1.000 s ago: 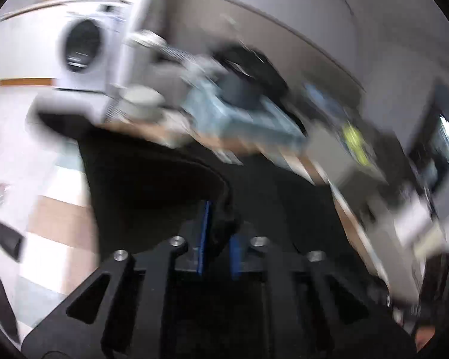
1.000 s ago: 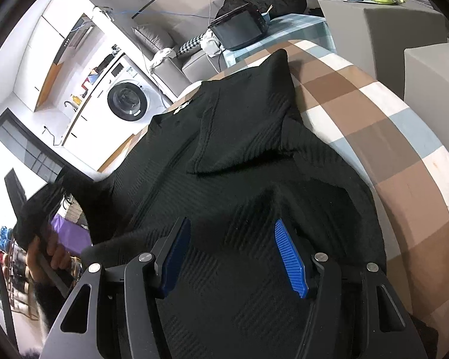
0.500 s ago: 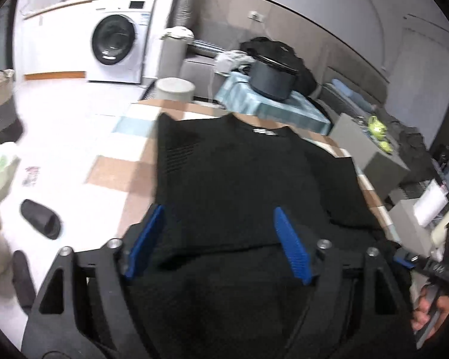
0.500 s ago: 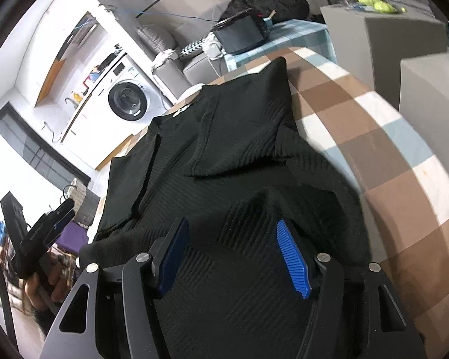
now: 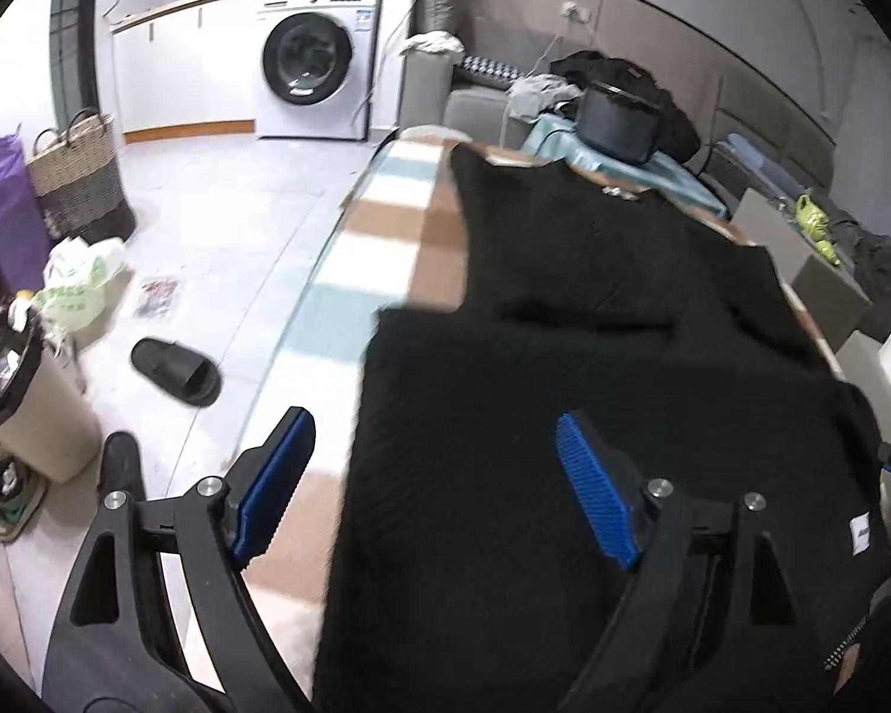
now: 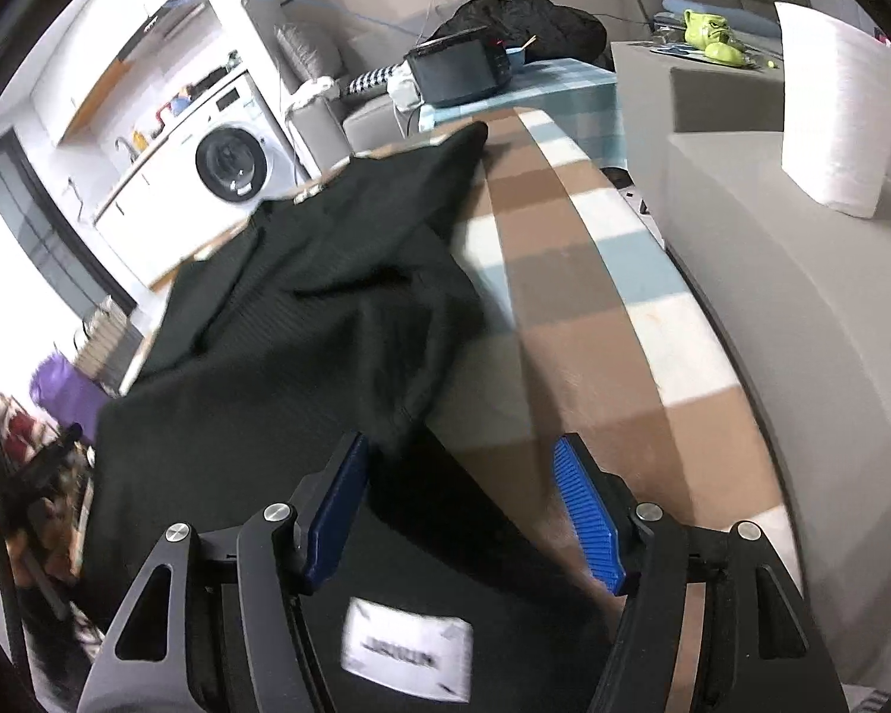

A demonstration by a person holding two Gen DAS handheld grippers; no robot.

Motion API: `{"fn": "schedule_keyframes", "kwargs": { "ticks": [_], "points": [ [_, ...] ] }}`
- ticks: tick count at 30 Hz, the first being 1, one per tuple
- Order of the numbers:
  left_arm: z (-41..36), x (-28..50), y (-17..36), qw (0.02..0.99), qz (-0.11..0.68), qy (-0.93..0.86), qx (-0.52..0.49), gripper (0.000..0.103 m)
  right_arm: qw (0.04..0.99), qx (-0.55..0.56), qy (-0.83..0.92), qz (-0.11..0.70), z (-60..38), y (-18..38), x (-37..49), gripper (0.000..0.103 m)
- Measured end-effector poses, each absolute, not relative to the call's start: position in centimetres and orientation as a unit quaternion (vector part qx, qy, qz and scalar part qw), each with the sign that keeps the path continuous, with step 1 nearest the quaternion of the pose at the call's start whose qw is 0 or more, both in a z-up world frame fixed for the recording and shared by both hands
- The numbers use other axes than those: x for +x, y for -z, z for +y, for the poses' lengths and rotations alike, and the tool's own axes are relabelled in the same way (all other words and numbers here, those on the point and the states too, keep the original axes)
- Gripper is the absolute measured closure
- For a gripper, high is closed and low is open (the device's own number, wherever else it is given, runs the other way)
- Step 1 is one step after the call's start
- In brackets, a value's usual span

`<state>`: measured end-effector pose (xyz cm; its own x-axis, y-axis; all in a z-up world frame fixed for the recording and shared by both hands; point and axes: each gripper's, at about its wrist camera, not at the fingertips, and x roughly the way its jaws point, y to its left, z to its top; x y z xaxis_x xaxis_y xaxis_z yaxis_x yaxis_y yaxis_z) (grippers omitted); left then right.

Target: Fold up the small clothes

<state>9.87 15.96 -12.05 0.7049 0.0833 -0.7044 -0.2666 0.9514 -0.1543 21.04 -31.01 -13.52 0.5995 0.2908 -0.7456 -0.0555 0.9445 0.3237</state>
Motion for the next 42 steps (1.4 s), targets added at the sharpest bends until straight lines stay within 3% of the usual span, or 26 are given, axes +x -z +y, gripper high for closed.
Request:
{"fn": "schedule_keyframes", "kwargs": {
  "ticks": [8,9,11,14,18,21,23,25,28,30,31,32,34,42],
  "points": [
    [17.5,7.1,15.0,0.885,0.421,-0.081,-0.181,0.021,0.861,0.178,-0.191,0.437,-29.9,15.1,21.1,0.041],
    [17.5,7.1,15.2,0.882,0.427,-0.084,-0.181,0.021,0.864,0.167,-0.191,0.434,-29.6,15.0,21.2,0.046],
    [17.5,7.5,15.6,0.878,0.435,-0.084,-0.183,0.021,0.862,0.165,-0.19,0.44,-29.4,15.2,21.9,0.073],
    [17.2,8.1,15.9,0.874,0.443,-0.078,-0.186,0.021,0.855,0.222,-0.189,0.43,-30.3,15.0,22.9,0.098],
    [16.6,9.2,15.9,0.874,0.446,-0.078,-0.177,0.021,0.868,0.276,-0.106,0.398,-33.4,14.5,23.9,0.096],
    [16.6,9.7,15.8,0.874,0.446,-0.078,-0.176,0.021,0.855,0.277,-0.115,0.424,-33.8,15.2,24.5,0.08],
    [16.5,10.1,15.8,0.875,0.445,-0.079,-0.173,0.022,0.853,0.262,-0.14,0.429,-33.0,15.4,24.1,0.063],
    [16.4,10.3,15.8,0.876,0.444,-0.081,-0.17,0.028,0.853,0.241,-0.157,0.435,-32.1,15.4,23.7,0.059],
    [16.1,11.0,15.8,0.879,0.439,-0.088,-0.163,0.053,0.863,0.192,-0.159,0.44,-30.7,15.4,23.8,0.059],
    [16.1,11.3,15.7,0.88,0.437,-0.087,-0.165,0.089,0.868,0.179,-0.149,0.439,-30.2,15.7,23.8,0.063],
    [16.1,11.4,15.7,0.882,0.434,-0.081,-0.168,0.096,0.868,0.18,-0.151,0.438,-30.1,15.7,24.0,0.078],
    [16.0,11.3,15.3,0.888,0.421,-0.075,-0.167,0.097,0.867,0.182,-0.157,0.436,-30.0,15.8,24.0,0.09],
    [15.6,10.7,14.4,0.903,0.393,-0.078,-0.153,0.098,0.872,0.184,-0.165,0.422,-30.1,15.4,23.9,0.097],
    [14.0,7.1,10.7,0.936,0.317,-0.072,-0.134,0.098,0.906,0.226,-0.185,0.308,-32.4,12.0,20.7,0.098]
  ]
}}
